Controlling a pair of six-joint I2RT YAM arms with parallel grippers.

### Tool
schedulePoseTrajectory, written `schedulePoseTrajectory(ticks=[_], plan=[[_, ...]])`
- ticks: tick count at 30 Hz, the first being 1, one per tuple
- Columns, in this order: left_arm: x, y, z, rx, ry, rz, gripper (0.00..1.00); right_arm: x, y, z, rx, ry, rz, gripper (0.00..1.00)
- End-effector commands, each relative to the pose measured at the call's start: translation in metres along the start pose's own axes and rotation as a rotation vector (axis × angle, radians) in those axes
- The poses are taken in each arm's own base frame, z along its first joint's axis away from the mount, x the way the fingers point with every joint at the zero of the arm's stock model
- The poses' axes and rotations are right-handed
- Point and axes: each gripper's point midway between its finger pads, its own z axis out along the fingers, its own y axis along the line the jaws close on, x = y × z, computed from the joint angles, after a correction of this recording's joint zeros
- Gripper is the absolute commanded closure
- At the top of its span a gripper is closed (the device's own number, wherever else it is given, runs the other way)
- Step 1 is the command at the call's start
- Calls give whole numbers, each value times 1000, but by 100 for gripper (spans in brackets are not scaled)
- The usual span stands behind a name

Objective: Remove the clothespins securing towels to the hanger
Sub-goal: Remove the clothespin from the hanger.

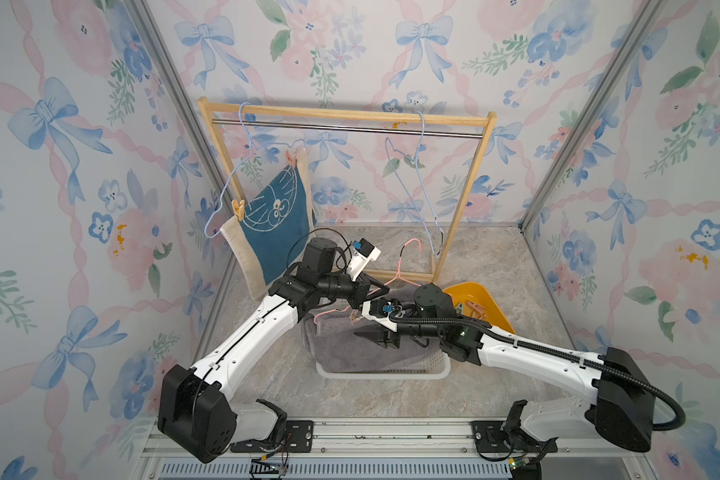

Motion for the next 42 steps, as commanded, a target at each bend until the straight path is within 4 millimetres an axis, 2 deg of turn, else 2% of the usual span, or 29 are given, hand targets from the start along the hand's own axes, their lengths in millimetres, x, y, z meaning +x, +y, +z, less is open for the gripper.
schedulePoseTrajectory(ticks=[1, 9, 14, 20, 27, 33, 42], plan=[[-1, -8, 3, 41, -6, 23, 100, -8, -5, 3, 2, -15, -24, 38], [-3, -10, 4, 42, -8, 33, 100, -16, -11, 4, -4, -32, -33, 37], [-3, -11, 4, 44, -8, 35, 100, -16, -11, 5, -11, -32, -32, 45], [-4, -10, 4, 42, -10, 37, 100, -16, -13, 5, -3, -31, -31, 62], [-5, -10, 5, 43, -9, 37, 100, -14, -16, 7, 12, -18, -34, 77], [-6, -8, 6, 39, -9, 36, 100, -17, -18, 6, 28, -24, -42, 85], [-4, -4, 9, 31, -1, 33, 100, -34, -22, -10, 65, -51, -74, 86]])
